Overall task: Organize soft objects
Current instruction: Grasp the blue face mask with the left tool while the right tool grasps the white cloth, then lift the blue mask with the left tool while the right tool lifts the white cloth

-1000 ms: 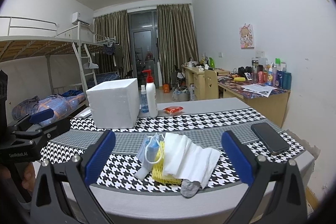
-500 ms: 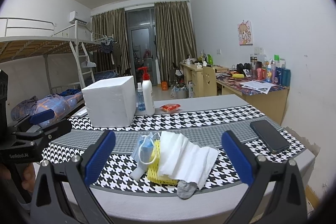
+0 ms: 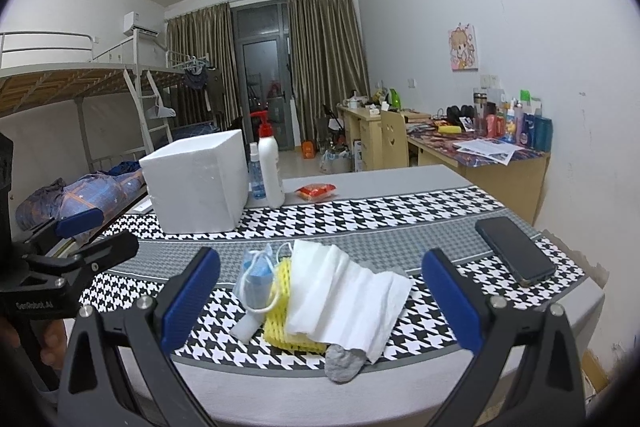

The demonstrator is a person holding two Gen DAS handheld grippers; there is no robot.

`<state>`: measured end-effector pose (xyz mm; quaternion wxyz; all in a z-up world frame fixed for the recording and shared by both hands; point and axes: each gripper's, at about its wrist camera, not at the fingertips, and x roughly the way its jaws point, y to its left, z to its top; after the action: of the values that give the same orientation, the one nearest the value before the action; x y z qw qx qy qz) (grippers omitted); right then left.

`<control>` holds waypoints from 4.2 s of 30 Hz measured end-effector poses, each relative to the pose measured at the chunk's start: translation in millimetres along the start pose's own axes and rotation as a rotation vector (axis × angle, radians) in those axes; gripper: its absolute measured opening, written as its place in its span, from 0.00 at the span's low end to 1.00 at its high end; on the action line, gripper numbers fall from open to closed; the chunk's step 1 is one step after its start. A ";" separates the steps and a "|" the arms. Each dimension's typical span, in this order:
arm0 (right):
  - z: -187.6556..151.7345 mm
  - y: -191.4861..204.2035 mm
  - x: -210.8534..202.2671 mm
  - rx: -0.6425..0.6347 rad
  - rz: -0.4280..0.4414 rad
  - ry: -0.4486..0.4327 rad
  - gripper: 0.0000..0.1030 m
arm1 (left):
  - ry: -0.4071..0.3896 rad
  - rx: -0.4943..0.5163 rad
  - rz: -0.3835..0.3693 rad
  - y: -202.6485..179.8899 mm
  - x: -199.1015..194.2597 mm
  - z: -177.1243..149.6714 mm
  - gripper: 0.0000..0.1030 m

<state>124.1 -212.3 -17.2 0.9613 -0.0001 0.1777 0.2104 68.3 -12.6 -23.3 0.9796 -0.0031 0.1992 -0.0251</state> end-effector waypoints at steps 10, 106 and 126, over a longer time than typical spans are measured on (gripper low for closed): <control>-8.3 -13.6 16.5 0.025 -0.016 0.055 0.99 | 0.045 0.026 -0.032 -11.7 19.3 -5.4 0.99; -6.8 -74.9 51.1 0.135 -0.093 0.214 0.04 | 0.293 0.109 -0.159 -39.4 115.4 -23.2 0.37; 3.1 -88.2 28.4 0.113 -0.202 0.163 0.04 | 0.268 0.082 -0.163 -37.2 106.7 -20.5 0.16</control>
<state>184.9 -281.0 -30.6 0.9585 0.0189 0.2658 0.1016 156.6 -55.1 -83.2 0.9382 0.0242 0.3262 -0.1129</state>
